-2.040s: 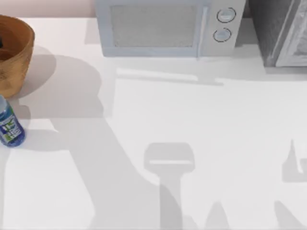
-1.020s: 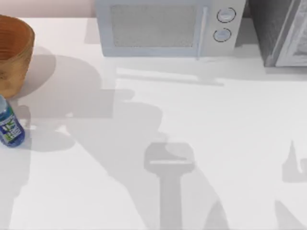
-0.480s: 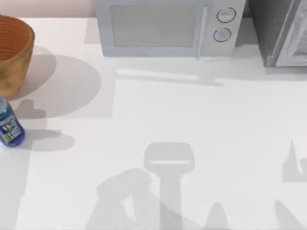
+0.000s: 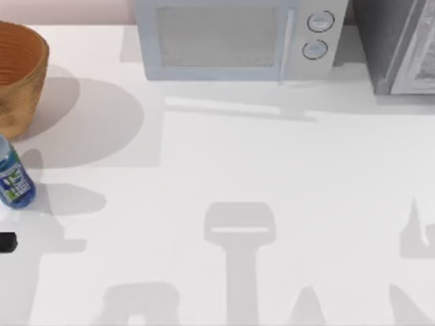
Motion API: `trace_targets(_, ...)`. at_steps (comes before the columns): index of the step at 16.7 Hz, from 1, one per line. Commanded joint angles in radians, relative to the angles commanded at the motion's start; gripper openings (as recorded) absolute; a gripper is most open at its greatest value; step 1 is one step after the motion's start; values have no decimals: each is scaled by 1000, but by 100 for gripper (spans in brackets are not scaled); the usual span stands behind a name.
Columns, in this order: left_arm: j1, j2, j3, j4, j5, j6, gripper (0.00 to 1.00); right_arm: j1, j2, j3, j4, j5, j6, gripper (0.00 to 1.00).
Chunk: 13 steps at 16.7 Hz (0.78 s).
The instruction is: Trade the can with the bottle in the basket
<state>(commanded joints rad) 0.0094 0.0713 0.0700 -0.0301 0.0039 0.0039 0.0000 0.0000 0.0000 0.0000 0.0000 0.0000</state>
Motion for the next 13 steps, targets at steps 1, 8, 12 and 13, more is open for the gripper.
trace_targets(1, -4, -34, -34, 15, -2, -2, 0, 0, 0, 0, 0, 0, 0, 100)
trace_targets(8, -6, -67, -70, 28, -4, -2, 0, 0, 0, 0, 0, 0, 0, 100)
trace_targets(12, -28, -22, -44, 49, 40, 0, 0, 0, 0, 0, 0, 0, 0, 100)
trace_targets(13, -42, 14, -23, 66, 73, 2, 0, 0, 0, 0, 0, 0, 0, 100)
